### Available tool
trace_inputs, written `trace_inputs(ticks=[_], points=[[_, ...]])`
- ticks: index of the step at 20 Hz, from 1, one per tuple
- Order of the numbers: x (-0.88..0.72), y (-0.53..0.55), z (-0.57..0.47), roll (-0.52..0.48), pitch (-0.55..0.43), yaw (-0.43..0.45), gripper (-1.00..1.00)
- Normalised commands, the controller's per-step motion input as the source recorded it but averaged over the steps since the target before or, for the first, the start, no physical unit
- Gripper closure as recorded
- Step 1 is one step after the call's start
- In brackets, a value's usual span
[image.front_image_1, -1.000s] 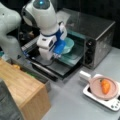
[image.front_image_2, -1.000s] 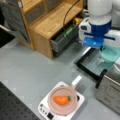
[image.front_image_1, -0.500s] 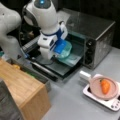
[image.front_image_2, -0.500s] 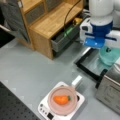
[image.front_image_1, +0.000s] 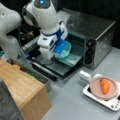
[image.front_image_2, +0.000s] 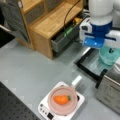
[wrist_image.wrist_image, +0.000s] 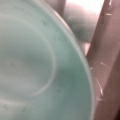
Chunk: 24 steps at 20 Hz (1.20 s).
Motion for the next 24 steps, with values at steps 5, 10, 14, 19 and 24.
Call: trace_inputs(ticks=[5, 10, 14, 19, 24], points=[[0.22, -0.12, 0.18, -0.149, 0.015, -0.179, -1.0], [0.45, -0.19, 0.3, -0.202, 0.099, -0.045, -1.0], [0.51, -0.1, 0.24, -0.171, 0.172, 0.02, -1.0], [0.66, -0.06, 0.21, -0.17, 0.216, 0.006, -1.0], [0.89, -0.07, 0.2, -0.156, 0.214, -0.033, -1.0]])
